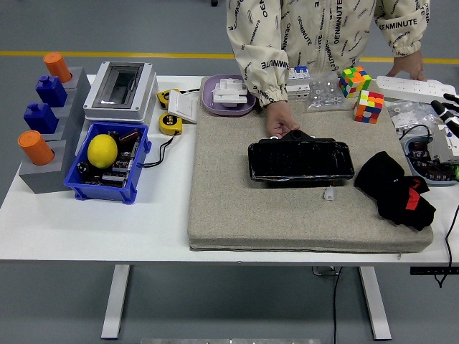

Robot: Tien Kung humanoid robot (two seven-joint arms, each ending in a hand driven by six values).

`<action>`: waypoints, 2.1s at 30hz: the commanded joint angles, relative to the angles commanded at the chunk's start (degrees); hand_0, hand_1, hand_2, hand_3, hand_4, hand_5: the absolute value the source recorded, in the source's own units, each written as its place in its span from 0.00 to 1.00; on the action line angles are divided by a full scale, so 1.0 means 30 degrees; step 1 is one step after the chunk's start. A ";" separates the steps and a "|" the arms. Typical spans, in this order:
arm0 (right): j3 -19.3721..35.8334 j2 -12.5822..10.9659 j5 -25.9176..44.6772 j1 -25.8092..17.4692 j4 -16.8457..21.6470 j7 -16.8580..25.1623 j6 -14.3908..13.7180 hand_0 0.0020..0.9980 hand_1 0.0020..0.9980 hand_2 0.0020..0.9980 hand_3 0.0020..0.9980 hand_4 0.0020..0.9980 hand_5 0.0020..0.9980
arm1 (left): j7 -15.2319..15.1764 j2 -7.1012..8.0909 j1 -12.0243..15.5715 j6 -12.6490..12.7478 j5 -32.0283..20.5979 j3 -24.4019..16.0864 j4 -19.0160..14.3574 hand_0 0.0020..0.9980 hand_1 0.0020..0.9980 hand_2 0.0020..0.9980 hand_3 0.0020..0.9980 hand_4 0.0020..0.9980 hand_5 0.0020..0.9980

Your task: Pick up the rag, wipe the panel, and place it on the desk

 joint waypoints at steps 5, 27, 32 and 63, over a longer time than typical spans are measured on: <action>-0.0401 0.0126 -0.3200 0.0101 -0.0236 -0.0245 0.0555 0.97 0.89 0.93 0.95 1.00 0.84 | 0.0000 -0.0005 -0.0018 -0.0004 -0.0012 0.0005 -0.0008 0.65 0.66 0.70 0.58 0.68 0.44; -0.1703 0.0561 -1.6618 0.0426 -0.1013 -0.2027 0.1627 0.96 0.88 0.92 0.94 1.00 0.69 | 0.0003 0.0011 -0.0025 -0.0013 -0.0010 0.0017 -0.0008 0.65 0.66 0.70 0.58 0.68 0.44; -0.1708 0.0618 -1.5671 0.0330 -0.0300 -0.3517 0.2218 0.94 0.85 0.89 0.91 1.00 0.74 | 0.0002 0.0033 0.0011 -0.0017 -0.0047 0.0081 -0.0009 0.65 0.66 0.70 0.58 0.68 0.45; -0.1825 0.3655 -1.3271 0.0382 -0.0556 -0.7135 -0.0655 0.85 0.76 0.79 0.81 1.00 0.84 | 0.0011 0.0054 0.0159 -0.0028 -0.0120 0.0346 0.0046 0.65 0.66 0.70 0.58 0.68 0.45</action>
